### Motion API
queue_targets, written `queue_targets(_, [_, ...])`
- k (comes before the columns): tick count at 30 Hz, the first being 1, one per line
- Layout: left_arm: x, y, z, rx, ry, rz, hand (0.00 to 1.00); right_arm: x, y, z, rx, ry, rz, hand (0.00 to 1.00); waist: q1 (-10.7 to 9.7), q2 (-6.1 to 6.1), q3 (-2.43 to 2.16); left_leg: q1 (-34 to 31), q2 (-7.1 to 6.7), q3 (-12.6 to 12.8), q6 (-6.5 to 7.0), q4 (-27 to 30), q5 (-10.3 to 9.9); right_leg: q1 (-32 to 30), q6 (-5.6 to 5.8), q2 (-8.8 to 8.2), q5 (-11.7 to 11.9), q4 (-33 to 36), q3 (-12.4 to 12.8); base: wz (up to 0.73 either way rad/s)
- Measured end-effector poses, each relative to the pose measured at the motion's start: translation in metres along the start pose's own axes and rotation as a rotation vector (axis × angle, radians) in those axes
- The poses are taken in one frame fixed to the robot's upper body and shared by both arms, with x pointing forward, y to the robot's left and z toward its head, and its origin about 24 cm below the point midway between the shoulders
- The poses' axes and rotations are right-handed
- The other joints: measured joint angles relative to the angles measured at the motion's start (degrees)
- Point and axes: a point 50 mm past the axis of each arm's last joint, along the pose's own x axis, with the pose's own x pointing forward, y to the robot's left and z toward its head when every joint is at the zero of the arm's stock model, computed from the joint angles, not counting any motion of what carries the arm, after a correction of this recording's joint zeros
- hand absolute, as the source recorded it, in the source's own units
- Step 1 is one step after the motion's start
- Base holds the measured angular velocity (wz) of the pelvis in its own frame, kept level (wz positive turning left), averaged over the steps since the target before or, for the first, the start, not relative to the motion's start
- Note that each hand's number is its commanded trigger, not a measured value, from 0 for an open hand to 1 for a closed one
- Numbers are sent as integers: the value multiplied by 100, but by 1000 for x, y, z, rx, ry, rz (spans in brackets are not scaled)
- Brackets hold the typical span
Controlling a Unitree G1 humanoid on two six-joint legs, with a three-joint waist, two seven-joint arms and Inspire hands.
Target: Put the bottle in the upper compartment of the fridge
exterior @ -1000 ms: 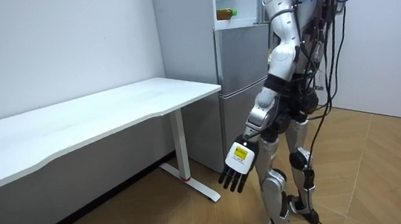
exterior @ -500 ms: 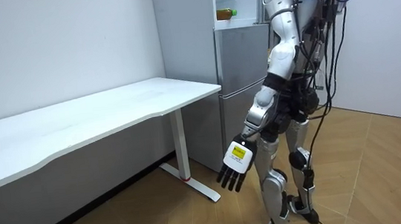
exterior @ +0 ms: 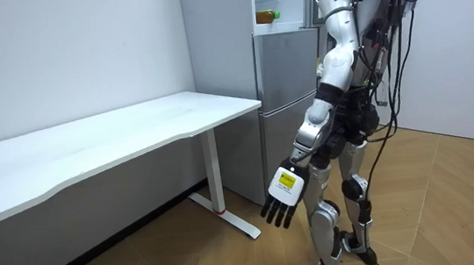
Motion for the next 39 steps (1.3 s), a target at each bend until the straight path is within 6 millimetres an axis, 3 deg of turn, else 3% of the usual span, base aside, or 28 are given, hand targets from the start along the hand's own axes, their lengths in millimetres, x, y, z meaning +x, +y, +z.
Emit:
queue_targets(3, [1, -2, 4, 18, -17, -5, 0, -10, -4, 0, -77, 8, 32, 0, 107, 18, 6, 68, 11, 65, -28, -58, 21, -11, -27, 4, -24, 44, 27, -14])
queue_targets(12, [3, -7, 13, 19, -63, -23, 0, -53, -16, -15, -182, 14, 116, 0, 147, 8, 13, 68, 36, 139, -38, -55, 26, -81, -44, 27, -19, 38, 92, -6])
queue_targets(21, [5, -24, 14, 99, -64, -87, 0, -88, -26, -31, -141, 66, 204, 0, 243, 55, 36, 105, 72, 281, -29, -24, -6, -112, -58, 49, 22, 36, 189, -8])
queue_targets(27, [6, -29, 12, 108, -58, -102, 0, -108, -39, -36, -188, 57, 264, 0, 486, 93, 20, 100, 126, 283, -44, 23, -10, -97, -94, 115, 55, 21, 245, -2])
queue_targets(31, [6, -32, 11, 104, -58, -108, 0, -120, -40, -50, -203, 156, 355, 0, 596, 131, 16, 112, 127, 279, -44, 30, -10, -86, -95, 115, 57, 12, 253, 0])
queue_targets(35, [6, -38, 12, 133, -62, -126, 0, -144, -15, -79, -153, 334, 599, 0, 765, 168, 1, 153, 118, 206, -44, 23, -11, 31, -63, 130, 100, -140, 216, 11])
queue_targets(39, [7, -41, 13, 152, -62, -133, 0, -159, -20, -92, -166, 447, 683, 0, 903, 154, 4, 149, 88, 42, -38, 28, -14, 213, -26, 122, 130, -290, 42, 27])
